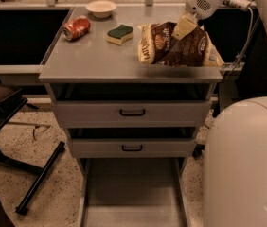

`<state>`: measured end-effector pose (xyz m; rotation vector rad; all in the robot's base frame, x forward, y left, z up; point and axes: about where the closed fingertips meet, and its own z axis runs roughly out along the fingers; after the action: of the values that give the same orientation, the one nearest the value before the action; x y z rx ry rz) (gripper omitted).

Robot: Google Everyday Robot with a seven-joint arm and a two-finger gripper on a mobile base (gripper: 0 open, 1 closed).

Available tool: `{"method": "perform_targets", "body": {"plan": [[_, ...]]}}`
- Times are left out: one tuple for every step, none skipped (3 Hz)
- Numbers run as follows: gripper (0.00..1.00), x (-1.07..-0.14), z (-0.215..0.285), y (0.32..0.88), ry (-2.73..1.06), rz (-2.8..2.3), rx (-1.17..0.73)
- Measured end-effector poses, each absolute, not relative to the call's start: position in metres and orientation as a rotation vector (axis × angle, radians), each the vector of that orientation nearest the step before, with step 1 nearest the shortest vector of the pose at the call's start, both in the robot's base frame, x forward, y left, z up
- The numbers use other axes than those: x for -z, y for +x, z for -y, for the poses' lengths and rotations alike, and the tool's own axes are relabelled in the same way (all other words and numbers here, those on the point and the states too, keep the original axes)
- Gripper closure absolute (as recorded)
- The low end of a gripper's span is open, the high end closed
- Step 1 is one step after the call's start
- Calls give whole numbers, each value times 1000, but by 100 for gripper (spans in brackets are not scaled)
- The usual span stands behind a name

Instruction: Place brown chip bag into bottom drawer

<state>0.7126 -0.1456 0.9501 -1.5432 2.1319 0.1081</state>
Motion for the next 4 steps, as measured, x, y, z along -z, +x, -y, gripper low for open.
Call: {"method": "perform_targets", "body": {"plan": [[100, -969, 152, 677, -1606, -2090, -131], [100, -967, 144, 640, -1685, -1975, -204], [100, -948, 123, 608, -1768, -1869, -278], [100, -933, 117, 604, -1793, -1876, -304]]}}
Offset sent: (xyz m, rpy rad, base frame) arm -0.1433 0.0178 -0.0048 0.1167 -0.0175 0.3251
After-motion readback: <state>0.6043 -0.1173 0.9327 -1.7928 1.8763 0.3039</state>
